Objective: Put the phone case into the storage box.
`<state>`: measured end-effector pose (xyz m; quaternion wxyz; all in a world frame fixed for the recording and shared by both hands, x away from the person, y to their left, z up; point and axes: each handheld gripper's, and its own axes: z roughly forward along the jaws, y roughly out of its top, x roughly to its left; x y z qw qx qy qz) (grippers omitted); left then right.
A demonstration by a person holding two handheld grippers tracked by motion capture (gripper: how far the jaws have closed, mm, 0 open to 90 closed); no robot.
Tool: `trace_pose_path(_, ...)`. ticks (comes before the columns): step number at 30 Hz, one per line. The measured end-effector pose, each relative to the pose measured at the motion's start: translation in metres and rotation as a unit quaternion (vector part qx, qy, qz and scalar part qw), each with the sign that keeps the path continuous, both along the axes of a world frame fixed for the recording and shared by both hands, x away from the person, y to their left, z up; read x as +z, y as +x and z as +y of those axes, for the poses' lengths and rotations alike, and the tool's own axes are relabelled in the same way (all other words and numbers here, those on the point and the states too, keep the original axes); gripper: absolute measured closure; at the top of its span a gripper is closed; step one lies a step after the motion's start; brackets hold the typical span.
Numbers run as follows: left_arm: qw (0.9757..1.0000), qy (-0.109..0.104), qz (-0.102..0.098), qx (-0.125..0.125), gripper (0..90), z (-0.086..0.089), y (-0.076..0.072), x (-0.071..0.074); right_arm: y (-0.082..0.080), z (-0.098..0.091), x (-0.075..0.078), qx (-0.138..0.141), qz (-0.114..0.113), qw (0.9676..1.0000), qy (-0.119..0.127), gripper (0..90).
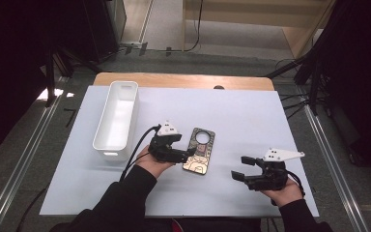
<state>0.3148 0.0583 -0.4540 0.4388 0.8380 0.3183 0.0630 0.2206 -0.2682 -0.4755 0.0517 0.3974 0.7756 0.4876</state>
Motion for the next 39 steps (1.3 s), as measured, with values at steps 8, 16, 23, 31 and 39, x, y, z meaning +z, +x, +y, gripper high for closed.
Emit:
trace_pose_path(8, 0.9999, 0.002, 0.006, 0.009, 23.8, -0.013, 0.003, -0.006, 0.000, 0.000, 0.000, 0.001, 0.000, 1.0000, -0.001, 23.8)
trace_pose_path(16, 0.9997, 0.015, 0.010, 0.016, 22.9, -0.030, 0.003, -0.016, 0.000, 0.000, 0.000, 0.000, 0.000, 1.0000, 0.000, 23.8)
trace_pose_path(23, 0.9991, 0.016, 0.015, 0.037, 14.2, -0.039, 0.004, -0.019, 0.000, 0.000, 0.000, 0.001, 0.000, 1.0000, -0.001, 23.8)
trace_pose_path(31, 0.9970, 0.022, 0.014, 0.072, 0.0, -0.049, 0.003, -0.023, 0.000, 0.000, 0.000, 0.001, 0.000, 1.0000, -0.002, 23.8)
trace_pose_path(39, 0.9944, 0.020, 0.015, 0.103, 0.0, -0.058, 0.001, -0.026, 0.000, 0.000, 0.000, 0.001, 0.000, 1.0000, -0.002, 23.8)
